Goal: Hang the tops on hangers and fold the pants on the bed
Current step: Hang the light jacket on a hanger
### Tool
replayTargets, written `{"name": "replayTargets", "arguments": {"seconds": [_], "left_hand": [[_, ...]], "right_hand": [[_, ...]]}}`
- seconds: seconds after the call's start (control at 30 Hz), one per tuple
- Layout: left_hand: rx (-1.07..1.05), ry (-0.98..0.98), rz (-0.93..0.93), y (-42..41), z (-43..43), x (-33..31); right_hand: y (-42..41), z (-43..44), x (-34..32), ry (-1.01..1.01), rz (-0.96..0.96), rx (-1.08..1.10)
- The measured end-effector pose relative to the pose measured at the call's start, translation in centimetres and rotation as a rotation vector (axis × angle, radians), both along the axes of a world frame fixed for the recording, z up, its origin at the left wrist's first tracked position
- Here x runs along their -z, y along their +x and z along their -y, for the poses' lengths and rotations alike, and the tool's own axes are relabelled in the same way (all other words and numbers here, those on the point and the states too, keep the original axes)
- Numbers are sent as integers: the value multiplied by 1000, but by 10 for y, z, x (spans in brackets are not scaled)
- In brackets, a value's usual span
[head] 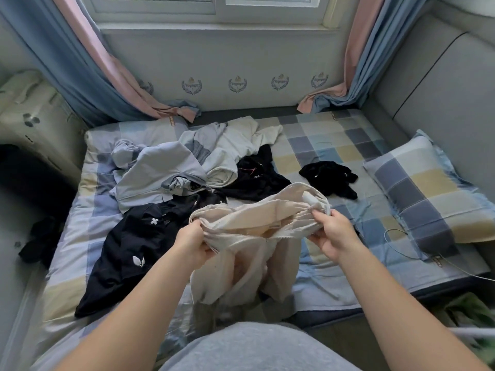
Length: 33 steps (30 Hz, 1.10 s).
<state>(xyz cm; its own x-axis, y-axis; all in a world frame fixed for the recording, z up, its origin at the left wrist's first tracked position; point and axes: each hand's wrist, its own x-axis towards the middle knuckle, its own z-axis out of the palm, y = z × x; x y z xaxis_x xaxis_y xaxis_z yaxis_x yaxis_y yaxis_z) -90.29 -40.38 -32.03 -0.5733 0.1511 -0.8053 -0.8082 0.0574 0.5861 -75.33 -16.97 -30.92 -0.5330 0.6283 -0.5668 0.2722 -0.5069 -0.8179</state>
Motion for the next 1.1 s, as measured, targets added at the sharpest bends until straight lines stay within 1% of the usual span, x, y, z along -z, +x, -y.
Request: {"name": "replayTargets", "arguments": {"seconds": [0.07,0.13,0.2,0.27,0.3,0.37,0.4,0.47,0.5,0.53,0.57,0.67,0.77,0.83,0.87,0.97,1.0,1.03,1.1], "left_hand": [[-34,56,84,8,-8,7],[18,91,140,16,-20,13],[170,121,193,25,-34,16],[388,119,243,43,-47,7],[511,131,233,53,-54,5],[827,107,134,71,-66,2],[1053,41,31,80,-73,6],[1479,-191,-230,100,-87,15],[1619,-304,-358,113,-94,18],[1702,-395,-439,127,-100,24],[1757,-441,-509,143,-108,30],[1837,-489,-646,196,-131,45],[1734,-393,-688,253,-147,53],[1674,-325,-690,297,-156,49],[1655,-298,-671,321,-160,49],[1652,-214,-513,402,-165,42],[1653,-173,-489,431,-164,40],[1672,-152,-451,461,-164,37],[1730,-70,-357,516,-162,34]], "right_hand": [[16,0,2,-176,-49,133],[36,1,4,-288,-33,253],[57,1,10,-352,-15,329],[80,1,12,-372,-12,355],[93,-1,14,-379,-3,376],[122,-1,18,-378,17,409],[138,-2,22,-377,22,430],[173,-1,29,-396,45,489],[191,2,30,-418,52,517],[209,7,31,-435,57,538],[228,13,31,-451,67,554],[288,34,31,-478,19,591],[357,59,32,-465,-3,650],[408,77,35,-441,28,708],[434,87,37,-427,35,731],[512,119,38,-362,54,791],[538,131,40,-338,78,799],[563,144,39,-311,119,793],[609,168,37,-212,294,752]]}}
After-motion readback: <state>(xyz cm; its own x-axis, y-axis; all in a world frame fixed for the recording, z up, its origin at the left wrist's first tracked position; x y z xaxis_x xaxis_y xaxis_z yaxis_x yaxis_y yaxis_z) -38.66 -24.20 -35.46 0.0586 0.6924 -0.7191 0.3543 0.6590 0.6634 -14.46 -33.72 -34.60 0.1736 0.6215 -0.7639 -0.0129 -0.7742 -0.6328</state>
